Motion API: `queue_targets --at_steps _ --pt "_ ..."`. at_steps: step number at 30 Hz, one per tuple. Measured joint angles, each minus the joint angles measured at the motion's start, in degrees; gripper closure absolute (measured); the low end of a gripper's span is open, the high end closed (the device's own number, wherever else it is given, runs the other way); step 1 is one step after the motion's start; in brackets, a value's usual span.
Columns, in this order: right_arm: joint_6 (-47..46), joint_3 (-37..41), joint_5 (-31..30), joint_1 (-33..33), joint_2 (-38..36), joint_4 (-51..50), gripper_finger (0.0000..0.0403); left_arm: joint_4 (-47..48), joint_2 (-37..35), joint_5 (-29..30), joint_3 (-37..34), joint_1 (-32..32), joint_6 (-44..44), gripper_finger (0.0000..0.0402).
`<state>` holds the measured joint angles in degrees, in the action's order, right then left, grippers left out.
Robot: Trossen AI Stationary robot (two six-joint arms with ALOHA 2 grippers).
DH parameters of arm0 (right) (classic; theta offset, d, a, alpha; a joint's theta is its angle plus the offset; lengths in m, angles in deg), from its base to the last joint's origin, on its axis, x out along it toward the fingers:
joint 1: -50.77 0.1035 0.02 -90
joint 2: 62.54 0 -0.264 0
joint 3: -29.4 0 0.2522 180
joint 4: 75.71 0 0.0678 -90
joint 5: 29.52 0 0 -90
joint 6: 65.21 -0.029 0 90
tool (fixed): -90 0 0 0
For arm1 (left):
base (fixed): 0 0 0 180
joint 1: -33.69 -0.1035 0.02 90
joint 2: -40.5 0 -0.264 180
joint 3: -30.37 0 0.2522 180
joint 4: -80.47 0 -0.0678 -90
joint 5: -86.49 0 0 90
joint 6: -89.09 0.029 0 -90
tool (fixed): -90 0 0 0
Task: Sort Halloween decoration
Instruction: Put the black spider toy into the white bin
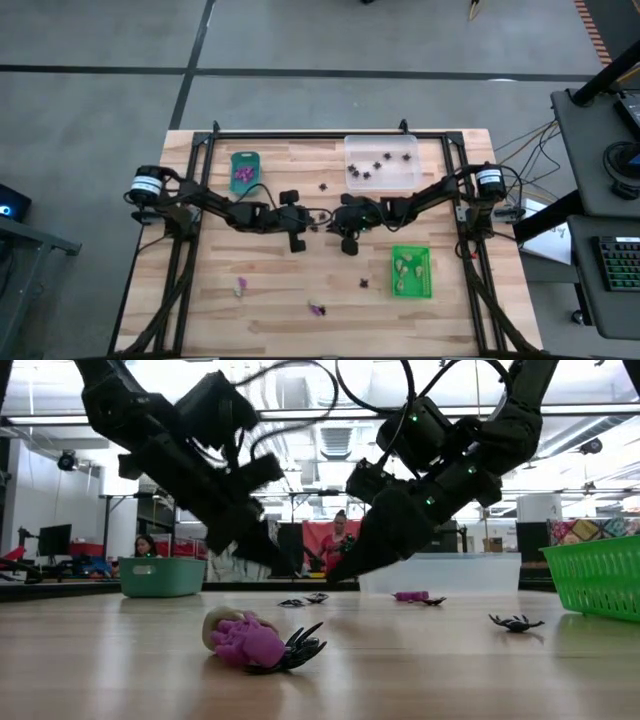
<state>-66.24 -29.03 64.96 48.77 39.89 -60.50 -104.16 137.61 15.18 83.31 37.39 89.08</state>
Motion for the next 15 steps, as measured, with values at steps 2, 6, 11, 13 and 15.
queue_targets --at_steps 2,6,11,13,15 --pt "0.67 -0.74 0.01 0.00 0.00 0.06 0.0360 -1.73 -1.12 2.98 -0.47 0.86 0.30 0.0402" --pt "0.93 -2.77 0.09 0.28 0.00 -0.16 0.0347 -9.70 -3.98 4.67 -5.12 2.51 2.14 0.0402" --pt "0.84 -5.10 0.04 0.90 0.00 -0.87 0.0303 -18.25 -8.73 4.71 -10.79 3.14 2.04 0.0402" --pt "0.83 -6.25 0.03 1.02 0.04 -1.06 0.0283 -21.42 -10.19 4.07 -12.48 3.40 1.99 0.0402" --pt "0.54 -7.51 0.03 1.03 0.25 -1.43 0.0264 -26.54 -11.03 1.01 -14.38 3.89 2.80 0.0402"
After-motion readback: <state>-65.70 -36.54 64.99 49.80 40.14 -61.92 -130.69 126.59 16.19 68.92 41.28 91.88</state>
